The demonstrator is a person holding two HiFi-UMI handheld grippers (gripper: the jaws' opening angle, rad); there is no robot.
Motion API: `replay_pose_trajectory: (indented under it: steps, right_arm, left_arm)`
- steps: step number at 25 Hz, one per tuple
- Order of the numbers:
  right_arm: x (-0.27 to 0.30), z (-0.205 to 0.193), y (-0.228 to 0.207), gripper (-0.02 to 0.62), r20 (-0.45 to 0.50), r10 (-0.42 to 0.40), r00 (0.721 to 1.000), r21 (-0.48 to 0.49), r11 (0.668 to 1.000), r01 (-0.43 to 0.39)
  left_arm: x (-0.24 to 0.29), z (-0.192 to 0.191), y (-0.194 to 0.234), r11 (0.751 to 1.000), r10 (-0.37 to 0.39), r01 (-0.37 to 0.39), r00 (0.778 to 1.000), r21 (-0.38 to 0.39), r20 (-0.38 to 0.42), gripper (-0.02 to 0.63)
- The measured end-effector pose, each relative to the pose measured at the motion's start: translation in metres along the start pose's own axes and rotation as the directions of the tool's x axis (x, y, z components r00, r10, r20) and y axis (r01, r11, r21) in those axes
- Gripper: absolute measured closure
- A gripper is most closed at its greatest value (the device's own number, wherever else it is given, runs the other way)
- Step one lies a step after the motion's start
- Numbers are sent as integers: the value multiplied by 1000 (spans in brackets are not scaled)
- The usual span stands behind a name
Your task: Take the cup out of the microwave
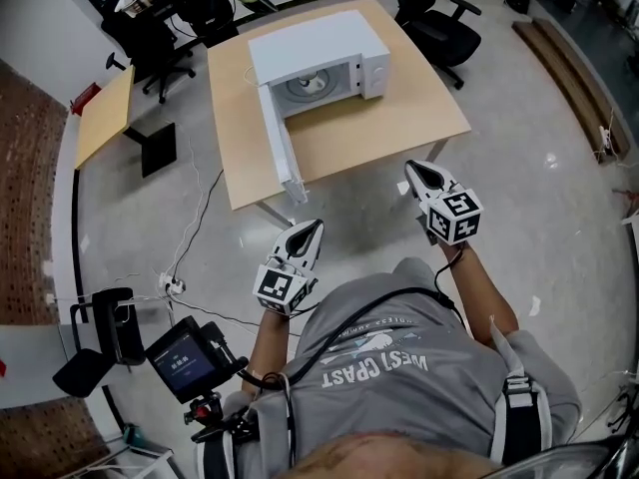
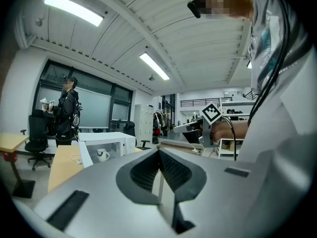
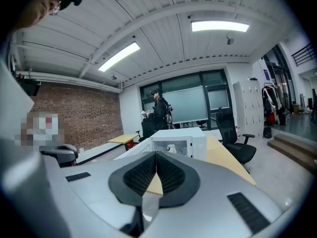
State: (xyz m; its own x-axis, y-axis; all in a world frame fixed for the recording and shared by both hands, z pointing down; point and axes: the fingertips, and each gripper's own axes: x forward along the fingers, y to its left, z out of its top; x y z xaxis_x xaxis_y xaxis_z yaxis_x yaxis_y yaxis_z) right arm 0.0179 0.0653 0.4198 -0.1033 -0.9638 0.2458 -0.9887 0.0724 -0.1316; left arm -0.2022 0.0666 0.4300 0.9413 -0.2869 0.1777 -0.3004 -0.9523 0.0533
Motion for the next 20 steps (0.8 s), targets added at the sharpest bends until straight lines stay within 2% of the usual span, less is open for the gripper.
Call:
replay_pose_trajectory:
  steps: [6,11,13,16,20]
  right_arm:
    - [52,18,9,583,-19,68,998,-69,995,-69]
    - [132,29,-17,583,-24,125,992,-78,989,-126]
    - [170,30,-23,583,-38,176,984,-73,981,-179]
    - [226,29,-33,581,-83,253,964,-75,963,-260]
    - [306,19,-65,580,-117,271,956,-88,956,-282]
  left_arm:
    - [-20,15,31,997,77,-77,995,-12,66,562]
    - [-18,14,58,986,168,-168,985,17,34,563]
    - [-16,14,72,974,225,-225,974,14,14,563]
    - [-6,20,92,948,316,-316,949,-35,-3,562]
    - [30,23,119,922,380,-380,925,-68,-24,562]
